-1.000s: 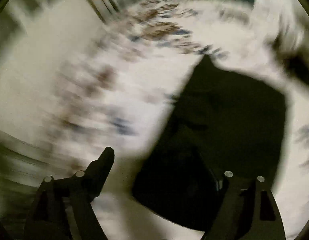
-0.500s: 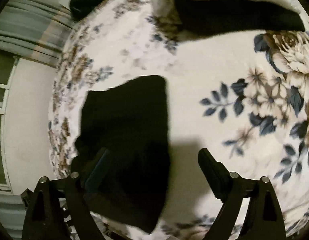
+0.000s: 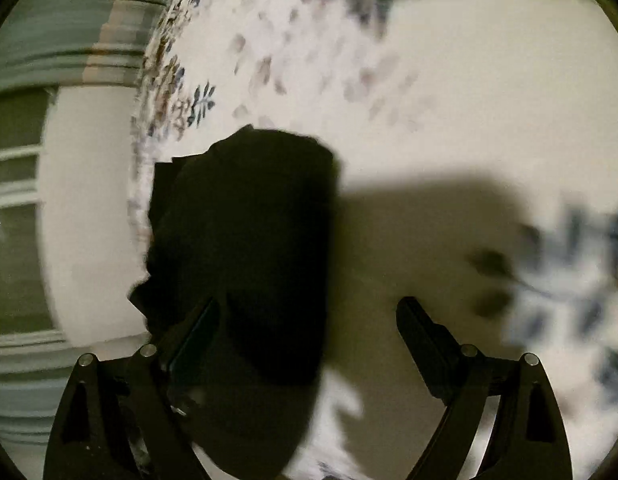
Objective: Fold small clothes
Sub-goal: 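Grasp the folded black shirt with both grippers and lift it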
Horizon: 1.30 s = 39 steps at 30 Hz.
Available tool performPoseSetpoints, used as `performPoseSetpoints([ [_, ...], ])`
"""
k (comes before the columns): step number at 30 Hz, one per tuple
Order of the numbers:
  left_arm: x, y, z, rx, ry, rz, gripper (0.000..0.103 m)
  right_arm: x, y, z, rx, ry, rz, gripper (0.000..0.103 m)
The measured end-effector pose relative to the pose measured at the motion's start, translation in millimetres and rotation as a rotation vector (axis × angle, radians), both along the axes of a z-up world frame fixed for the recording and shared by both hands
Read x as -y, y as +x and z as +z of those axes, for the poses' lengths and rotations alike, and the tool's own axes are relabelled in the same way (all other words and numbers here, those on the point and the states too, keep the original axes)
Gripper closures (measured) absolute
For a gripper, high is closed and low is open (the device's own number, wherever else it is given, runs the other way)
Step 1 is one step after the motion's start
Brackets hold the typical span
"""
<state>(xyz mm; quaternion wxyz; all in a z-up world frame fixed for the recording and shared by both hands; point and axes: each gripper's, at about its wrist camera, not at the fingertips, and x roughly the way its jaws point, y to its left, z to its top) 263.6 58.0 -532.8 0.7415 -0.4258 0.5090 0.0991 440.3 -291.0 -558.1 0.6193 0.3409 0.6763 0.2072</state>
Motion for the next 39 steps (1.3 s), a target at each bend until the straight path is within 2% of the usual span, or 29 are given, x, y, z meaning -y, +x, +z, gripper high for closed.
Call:
performPoseSetpoints([
  [2, 2.8, 0.0, 0.2, -0.001, 0.017, -0.004, 0.055, -8.0, 8.4, -14.6, -0.021, 0.075, -0.033, 0.011],
  [3, 2.6, -1.0, 0.1, 0.0, 0.024, -0.008, 0.055, -13.0, 13.0, -17.0, -0.015, 0.095, -0.04, 0.034],
  [4, 1.9, -3.3, -0.5, 0.001, 0.024, -0.01, 0.053, -19.8, 17.9, -16.7, -0.003, 0.11, -0.027, 0.079],
  [6, -1.8, -8.1, -3.1, -0.003, 0.021, -0.01, 0.046, -21.8, 20.7, -11.8, 0.001, 0.051, -0.022, 0.079],
  [7, -2.5, -9.7, -4.1, 0.004, 0.006, -0.009, 0.045, -16.8, 19.5, -4.0, 0.023, 0.052, -0.054, 0.079],
  [9, 0.0, -13.2, -3.4, -0.004, -0.023, 0.006, 0.045, -14.1, 16.2, 4.3, 0.058, 0.018, -0.042, 0.079],
  [11, 7.0, -20.2, 2.3, -0.009, -0.049, 0.039, 0.046, -11.7, 11.0, -2.4, 0.037, 0.034, -0.032, 0.078],
  [14, 28.6, -33.6, 15.6, 0.031, -0.097, 0.072, 0.047, -0.8, 10.6, -18.3, -0.036, 0.084, -0.086, 0.071],
  [15, 37.4, -37.8, 19.1, 0.037, -0.113, 0.081, 0.047, -0.4, 10.2, -19.8, -0.041, 0.087, -0.083, 0.069],
  [18, 67.1, -40.0, 14.7, 0.016, -0.176, 0.089, 0.047, -7.7, 15.5, -19.0, -0.035, 0.07, -0.038, 0.056],
  [19, 76.3, -36.9, 10.2, -0.004, -0.174, 0.087, 0.04, -10.6, 17.4, -19.2, -0.037, 0.069, -0.027, 0.052],
  [21, 89.7, -28.8, 0.2, -0.049, -0.132, 0.114, 0.037, -17.5, 18.9, -17.2, -0.04, 0.056, -0.018, 0.049],
  [23, 94.6, -22.2, -9.1, -0.073, -0.101, 0.16, 0.037, -22.6, 21.9, -19.2, -0.048, 0.042, -0.011, 0.044],
  [25, 98.7, -19.5, -13.3, -0.058, -0.084, 0.199, 0.036, -28.0, 25.9, -22.7, -0.053, 0.038, -0.017, 0.039],
  [27, 101.7, -15.5, -13.3, -0.037, -0.064, 0.195, 0.042, -30.2, 27.5, -24.5, -0.056, 0.028, -0.013, 0.039],
  [29, 95.5, -18.8, -15.2, -0.008, -0.095, 0.199, 0.05, -34.9, 30.9, -24.0, -0.039, 0.017, -0.002, 0.043],
  [30, 89.9, -21.1, -15.9, 0.013, -0.111, 0.19, 0.057, -35.5, 30.8, -23.1, -0.028, 0.013, -0.004, 0.066],
  [31, 83.7, -22.8, -16.1, 0.045, -0.13, 0.168, 0.061, -35.8, 30.8, -22.2, -0.018, -0.004, 0.002, 0.076],
  [34, 68.6, -23.0, -13.0, 0.101, -0.138, 0.071, 0.066, -22.9, 21.0, -24.6, -0.044, 0.052, -0.052, 0.083],
  [37, 46.8, -15.4, -8.1, 0.133, -0.119, -0.07, 0.066, -6.8, -5.5, -10.8, -0.039, 0.062, -0.108, 0.083],
  [39, 36.5, -15.3, -11.1, 0.137, -0.145, -0.141, 0.066, 0.8, -24.8, -7.9, -0.063, 0.082, -0.133, 0.083],
])
